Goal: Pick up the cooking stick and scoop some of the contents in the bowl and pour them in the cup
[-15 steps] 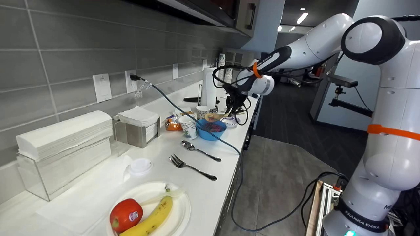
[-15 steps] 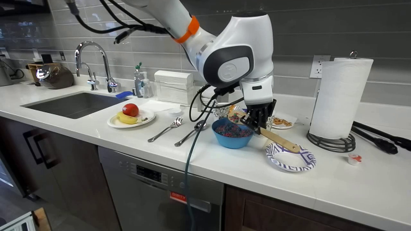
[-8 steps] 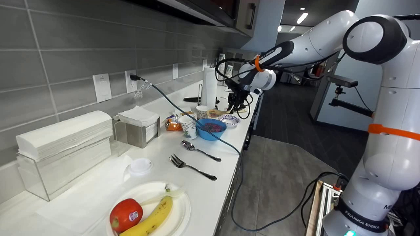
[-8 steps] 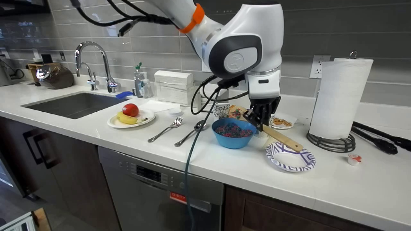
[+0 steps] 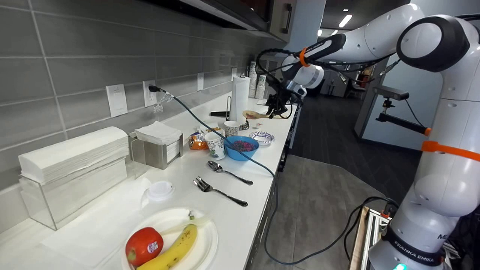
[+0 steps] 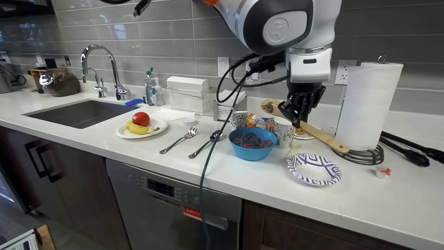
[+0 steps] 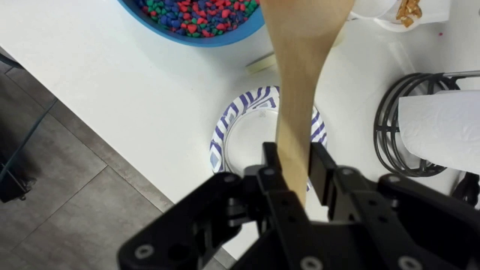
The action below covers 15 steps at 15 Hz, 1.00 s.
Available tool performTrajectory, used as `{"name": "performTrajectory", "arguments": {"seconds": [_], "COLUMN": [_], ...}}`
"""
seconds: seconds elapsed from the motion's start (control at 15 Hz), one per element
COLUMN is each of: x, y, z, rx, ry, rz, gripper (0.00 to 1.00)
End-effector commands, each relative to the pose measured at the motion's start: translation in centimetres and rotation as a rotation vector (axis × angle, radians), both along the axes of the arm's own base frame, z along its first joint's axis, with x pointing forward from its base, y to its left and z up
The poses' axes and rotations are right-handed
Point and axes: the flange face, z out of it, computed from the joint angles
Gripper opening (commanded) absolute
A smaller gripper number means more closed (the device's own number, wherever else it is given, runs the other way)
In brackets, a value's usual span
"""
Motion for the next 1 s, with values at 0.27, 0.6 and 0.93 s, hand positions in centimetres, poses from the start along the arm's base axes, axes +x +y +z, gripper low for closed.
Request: {"name": "performTrajectory", "arguments": {"seconds": [0.27, 0.6, 0.93], "x": [0.6, 1.2, 1.3], "y": [-2.0, -2.0, -2.0], "z": [2.1, 1.9, 1.9], "rx": [0.018, 0.016, 0.015], "ry": [0.014, 0.017, 0.016], "rz": [-0.014, -0.010, -0.010], "gripper": [0.26, 0.26, 0.26]}}
